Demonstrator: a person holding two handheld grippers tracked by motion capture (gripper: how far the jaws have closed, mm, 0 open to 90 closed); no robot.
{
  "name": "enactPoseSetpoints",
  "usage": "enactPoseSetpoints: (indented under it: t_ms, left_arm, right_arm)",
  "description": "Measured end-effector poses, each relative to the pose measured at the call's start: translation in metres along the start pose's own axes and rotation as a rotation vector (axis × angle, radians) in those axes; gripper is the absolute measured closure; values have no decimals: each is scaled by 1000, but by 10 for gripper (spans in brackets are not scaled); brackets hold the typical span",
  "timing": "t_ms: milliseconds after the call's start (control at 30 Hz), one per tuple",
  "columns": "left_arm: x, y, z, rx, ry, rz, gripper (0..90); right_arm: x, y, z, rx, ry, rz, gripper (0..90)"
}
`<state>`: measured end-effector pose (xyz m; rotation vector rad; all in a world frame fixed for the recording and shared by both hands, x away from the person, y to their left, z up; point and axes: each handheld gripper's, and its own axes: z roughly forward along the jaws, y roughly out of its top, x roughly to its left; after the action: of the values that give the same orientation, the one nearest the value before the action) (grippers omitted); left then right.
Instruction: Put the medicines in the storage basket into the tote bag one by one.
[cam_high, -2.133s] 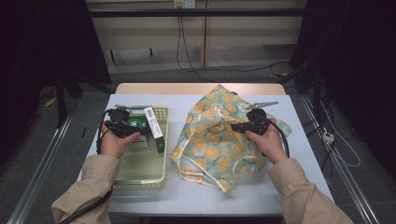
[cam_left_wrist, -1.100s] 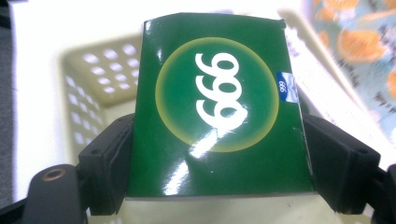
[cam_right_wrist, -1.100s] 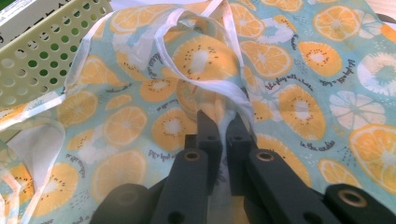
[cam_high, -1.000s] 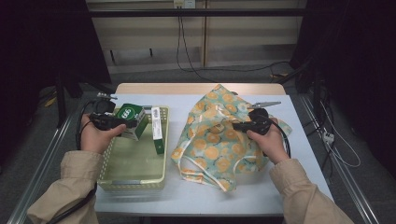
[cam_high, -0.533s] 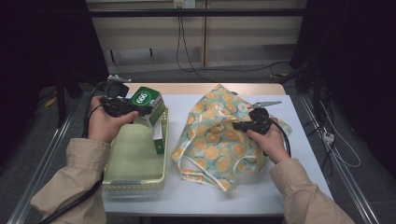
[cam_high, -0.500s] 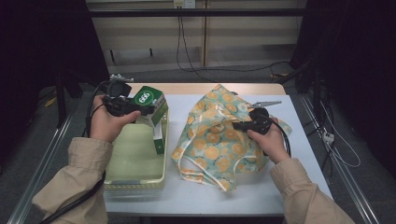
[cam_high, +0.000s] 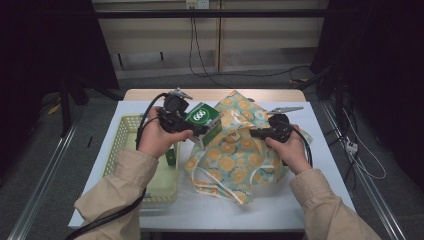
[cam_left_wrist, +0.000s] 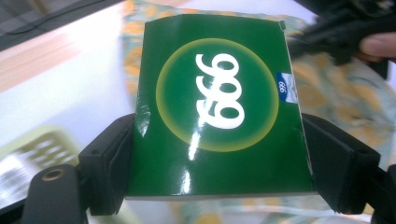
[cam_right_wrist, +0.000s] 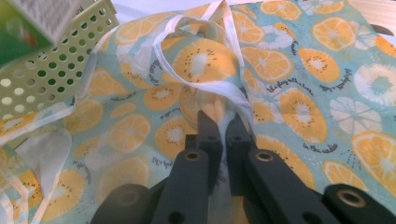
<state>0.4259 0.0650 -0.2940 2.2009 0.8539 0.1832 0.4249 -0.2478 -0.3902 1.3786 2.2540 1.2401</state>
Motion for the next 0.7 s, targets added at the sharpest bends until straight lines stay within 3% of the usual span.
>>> enactPoseSetpoints:
  t_ms: [267, 333, 367, 400, 700]
  left_arm:
    - [-32, -3, 36, 42, -95, 56, 179]
    - [-38, -6, 45, 52, -107, 61, 179]
    - [-42, -7, 50, 59, -76, 63, 178]
    - [-42, -8, 55, 65, -116, 61, 179]
    - [-53, -17, 90, 112, -131, 98, 178]
  right_arm:
    - [1, 1, 1, 2, -2, -5, 889]
    - [1, 2, 1, 1, -2, -5, 888]
    - [1, 2, 1, 0, -1, -5, 889]
    - [1, 2, 1, -3, 0, -5, 888]
    - [1, 5, -3, -20, -8, -9, 888]
